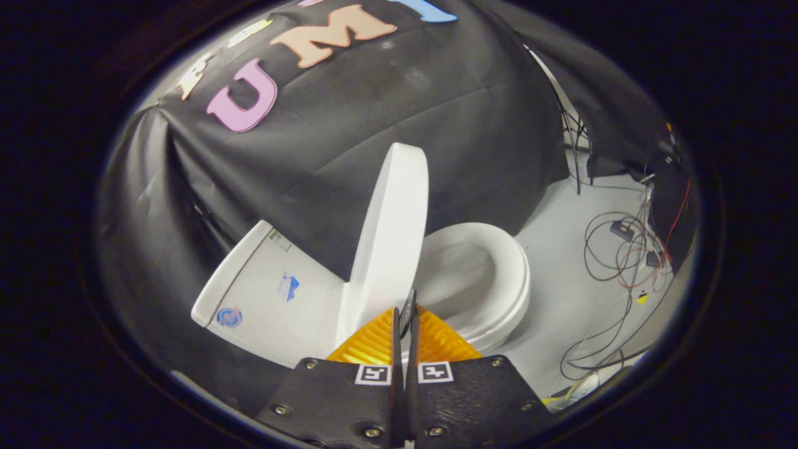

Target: Open the toilet lid.

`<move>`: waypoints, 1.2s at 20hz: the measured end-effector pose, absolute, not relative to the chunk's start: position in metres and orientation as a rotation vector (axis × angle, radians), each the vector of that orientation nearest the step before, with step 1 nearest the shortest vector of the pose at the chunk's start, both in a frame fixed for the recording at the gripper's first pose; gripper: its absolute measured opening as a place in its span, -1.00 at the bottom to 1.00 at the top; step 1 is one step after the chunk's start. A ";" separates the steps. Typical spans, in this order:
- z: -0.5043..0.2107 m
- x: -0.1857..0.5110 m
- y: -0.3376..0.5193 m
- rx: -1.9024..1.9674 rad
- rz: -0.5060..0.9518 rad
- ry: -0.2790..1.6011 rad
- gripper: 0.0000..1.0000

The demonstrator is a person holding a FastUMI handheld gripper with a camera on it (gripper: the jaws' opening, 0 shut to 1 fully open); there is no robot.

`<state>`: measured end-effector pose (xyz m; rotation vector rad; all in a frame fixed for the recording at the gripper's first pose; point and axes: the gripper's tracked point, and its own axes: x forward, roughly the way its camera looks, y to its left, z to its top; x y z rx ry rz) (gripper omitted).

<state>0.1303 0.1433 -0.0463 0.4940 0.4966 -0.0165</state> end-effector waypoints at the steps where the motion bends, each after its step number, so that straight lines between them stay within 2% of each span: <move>1: -0.044 0.130 0.146 0.486 -0.015 0.492 -0.97; 24: -0.002 0.129 0.197 0.384 0.039 0.409 -0.97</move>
